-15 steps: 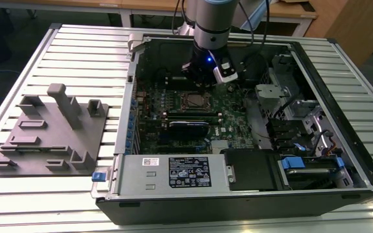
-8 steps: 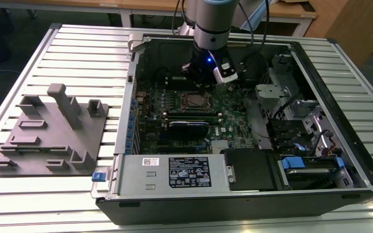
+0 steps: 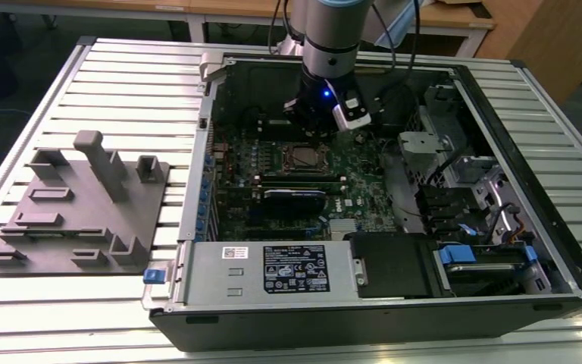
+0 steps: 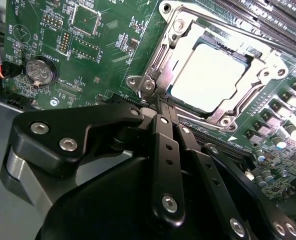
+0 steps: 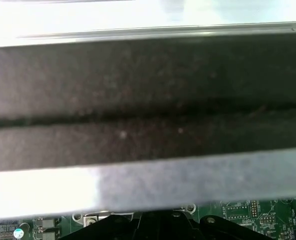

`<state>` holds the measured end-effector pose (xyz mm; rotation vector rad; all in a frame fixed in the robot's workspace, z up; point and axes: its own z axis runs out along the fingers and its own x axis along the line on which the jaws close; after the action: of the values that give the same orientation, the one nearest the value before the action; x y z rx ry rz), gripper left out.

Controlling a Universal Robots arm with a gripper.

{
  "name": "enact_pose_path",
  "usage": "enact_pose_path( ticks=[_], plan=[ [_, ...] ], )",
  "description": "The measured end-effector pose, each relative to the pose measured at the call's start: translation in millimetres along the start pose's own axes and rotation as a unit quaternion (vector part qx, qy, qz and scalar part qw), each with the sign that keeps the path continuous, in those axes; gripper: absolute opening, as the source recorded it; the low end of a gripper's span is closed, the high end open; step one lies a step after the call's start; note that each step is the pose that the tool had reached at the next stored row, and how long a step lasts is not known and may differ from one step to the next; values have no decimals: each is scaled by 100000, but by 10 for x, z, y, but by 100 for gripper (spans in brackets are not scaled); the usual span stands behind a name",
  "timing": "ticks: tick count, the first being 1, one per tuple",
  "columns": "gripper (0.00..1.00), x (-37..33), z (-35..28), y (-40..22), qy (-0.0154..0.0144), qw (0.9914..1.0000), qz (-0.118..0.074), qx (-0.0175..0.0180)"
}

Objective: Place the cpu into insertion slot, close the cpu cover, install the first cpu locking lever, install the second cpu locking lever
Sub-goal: 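Install the first cpu locking lever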

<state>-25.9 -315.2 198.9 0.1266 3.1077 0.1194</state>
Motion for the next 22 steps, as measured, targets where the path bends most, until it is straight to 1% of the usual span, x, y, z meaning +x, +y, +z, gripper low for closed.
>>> enact_pose_path(
  ticks=[6,10,14,22],
  plan=[
    [11,1,8,5,-47,99998,-23,705],
    [11,2,19,11,-59,99995,-31,973],
    [11,2,26,16,-72,99996,-31,928],
    [11,3,32,21,-5,100000,-5,204]
  ],
)
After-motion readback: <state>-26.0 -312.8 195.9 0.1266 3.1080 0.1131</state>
